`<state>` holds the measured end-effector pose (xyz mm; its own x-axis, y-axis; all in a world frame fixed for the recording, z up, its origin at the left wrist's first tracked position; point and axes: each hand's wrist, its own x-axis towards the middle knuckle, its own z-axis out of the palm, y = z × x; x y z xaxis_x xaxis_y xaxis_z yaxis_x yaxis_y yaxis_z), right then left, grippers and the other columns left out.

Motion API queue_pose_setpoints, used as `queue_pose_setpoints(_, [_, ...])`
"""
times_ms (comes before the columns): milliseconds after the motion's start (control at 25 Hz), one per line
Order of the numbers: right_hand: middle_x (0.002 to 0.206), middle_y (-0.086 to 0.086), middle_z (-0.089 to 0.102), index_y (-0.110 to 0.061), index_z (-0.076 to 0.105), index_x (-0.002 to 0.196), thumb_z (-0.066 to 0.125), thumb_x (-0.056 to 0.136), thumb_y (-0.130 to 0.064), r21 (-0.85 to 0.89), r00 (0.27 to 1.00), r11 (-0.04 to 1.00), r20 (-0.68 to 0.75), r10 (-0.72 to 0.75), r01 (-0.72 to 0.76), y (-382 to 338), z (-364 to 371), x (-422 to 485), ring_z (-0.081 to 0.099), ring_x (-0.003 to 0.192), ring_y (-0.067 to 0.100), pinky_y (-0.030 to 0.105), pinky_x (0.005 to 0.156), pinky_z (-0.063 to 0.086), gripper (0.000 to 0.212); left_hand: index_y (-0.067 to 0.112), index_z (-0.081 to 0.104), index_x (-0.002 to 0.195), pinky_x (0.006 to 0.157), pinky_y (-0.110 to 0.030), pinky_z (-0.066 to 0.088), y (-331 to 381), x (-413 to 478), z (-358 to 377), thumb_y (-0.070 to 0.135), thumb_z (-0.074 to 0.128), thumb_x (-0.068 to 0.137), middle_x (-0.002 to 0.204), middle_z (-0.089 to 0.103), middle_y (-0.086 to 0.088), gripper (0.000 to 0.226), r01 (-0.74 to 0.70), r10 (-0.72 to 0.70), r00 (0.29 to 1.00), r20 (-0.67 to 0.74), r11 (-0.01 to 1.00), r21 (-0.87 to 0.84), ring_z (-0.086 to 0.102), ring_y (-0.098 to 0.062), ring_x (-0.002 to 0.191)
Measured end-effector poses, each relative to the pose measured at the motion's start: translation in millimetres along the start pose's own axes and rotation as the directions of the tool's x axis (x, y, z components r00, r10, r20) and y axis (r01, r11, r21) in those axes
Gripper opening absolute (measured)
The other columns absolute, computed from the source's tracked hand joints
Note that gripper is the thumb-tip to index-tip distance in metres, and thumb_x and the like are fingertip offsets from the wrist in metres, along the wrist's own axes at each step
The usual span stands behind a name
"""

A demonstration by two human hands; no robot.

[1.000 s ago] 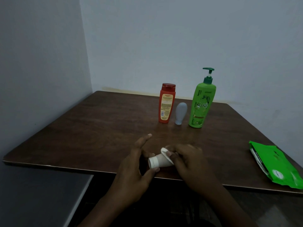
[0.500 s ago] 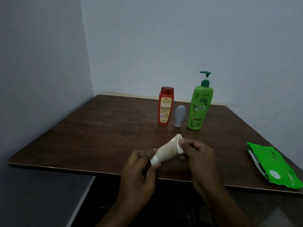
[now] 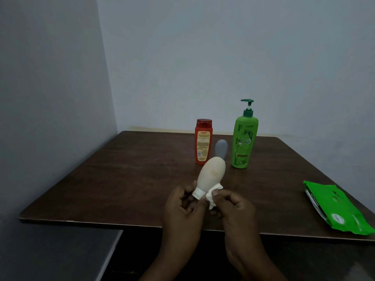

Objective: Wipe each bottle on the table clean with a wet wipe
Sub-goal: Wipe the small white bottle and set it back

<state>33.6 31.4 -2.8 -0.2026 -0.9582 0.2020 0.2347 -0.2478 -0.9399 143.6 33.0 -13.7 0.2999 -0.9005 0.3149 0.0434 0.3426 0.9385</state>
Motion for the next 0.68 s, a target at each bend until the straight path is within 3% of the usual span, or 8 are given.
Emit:
queue_pose_setpoints(80, [0.082, 0.004, 0.078, -0.01, 0.079, 0.083, 0.067, 0.087, -0.002, -0.116, 0.995, 0.988, 0.025, -0.101, 0.103, -9.7, -11.5, 4.1, 0.072, 0.075, 0.011, 0.027, 0.071, 0.054, 0.015, 0.019, 0.068, 0.121, 0.088, -0.031, 0.061, 3.9, 3.1, -0.3, 0.002, 0.073, 0.09, 0.114, 0.079, -0.005, 0.036, 0.128, -0.117, 0.99, 0.079, 0.978, -0.166, 0.076, -0.02, 0.106])
queue_pose_setpoints(160, [0.086, -0.008, 0.078, -0.015, 0.077, 0.094, 0.067, 0.088, -0.003, -0.193, 0.963, 0.947, -0.031, -0.268, 0.257, -23.7, -18.5, 7.5, 0.072, 0.08, 0.004, 0.018, 0.07, 0.053, 0.016, 0.021, 0.062, 0.132, 0.1, -0.044, 0.057, 5.4, 0.9, -1.3, 0.006, 0.069, 0.09, 0.119, 0.077, -0.008, 0.046, 0.286, -0.233, 0.956, 0.181, 0.883, -0.372, 0.073, -0.03, 0.113])
queue_pose_setpoints(280, [0.091, -0.019, 0.074, -0.025, 0.07, 0.109, 0.066, 0.091, -0.009, -0.28, 0.902, 0.874, -0.061, -0.428, 0.396, -36.9, -20.7, 17.9, 0.069, 0.089, -0.003, 0.012, 0.072, 0.053, 0.024, 0.021, 0.062, 0.134, 0.099, -0.043, 0.059, 9.1, -5.2, -1.0, 0.01, 0.064, 0.089, 0.123, 0.075, -0.008, 0.046, 0.392, -0.262, 0.907, 0.329, 0.809, -0.439, 0.072, -0.035, 0.114])
queue_pose_setpoints(440, [0.101, -0.012, 0.071, -0.025, 0.074, 0.105, 0.066, 0.093, -0.015, -0.382, 0.851, 0.762, 0.181, -0.493, 0.522, -29.0, -12.5, 20.9, 0.068, 0.097, 0.008, 0.029, 0.079, 0.057, 0.017, 0.019, 0.064, 0.131, 0.094, -0.038, 0.061, 19.5, -8.9, 6.0, 0.013, 0.058, 0.092, 0.124, 0.076, -0.008, 0.04, 0.385, -0.213, 0.897, 0.389, 0.807, -0.447, 0.072, -0.03, 0.115])
queue_pose_setpoints(560, [0.111, -0.013, 0.067, -0.022, 0.073, 0.111, 0.065, 0.094, -0.015, -0.46, 0.771, 0.62, 0.338, -0.54, 0.636, -14.0, -16.3, 11.3, 0.065, 0.106, 0.004, 0.027, 0.084, 0.055, 0.02, 0.008, 0.07, 0.124, 0.092, -0.037, 0.062, 24.9, -3.3, 4.5, 0.021, 0.056, 0.096, 0.12, 0.076, -0.015, 0.034, 0.363, -0.22, 0.912, 0.345, 0.826, -0.432, 0.074, -0.027, 0.112])
queue_pose_setpoints(680, [0.109, -0.013, 0.066, -0.024, 0.073, 0.111, 0.064, 0.092, -0.013, -0.477, 0.709, 0.526, 0.507, -0.49, 0.704, -16.8, -29.7, 9.2, 0.065, 0.103, 0.003, 0.029, 0.081, 0.055, 0.024, -0.004, 0.07, 0.116, 0.082, -0.038, 0.065, 19.2, 2.3, 1.7, 0.023, 0.056, 0.097, 0.111, 0.077, -0.022, 0.035, 0.409, -0.316, 0.908, 0.274, 0.807, -0.426, 0.078, -0.026, 0.095])
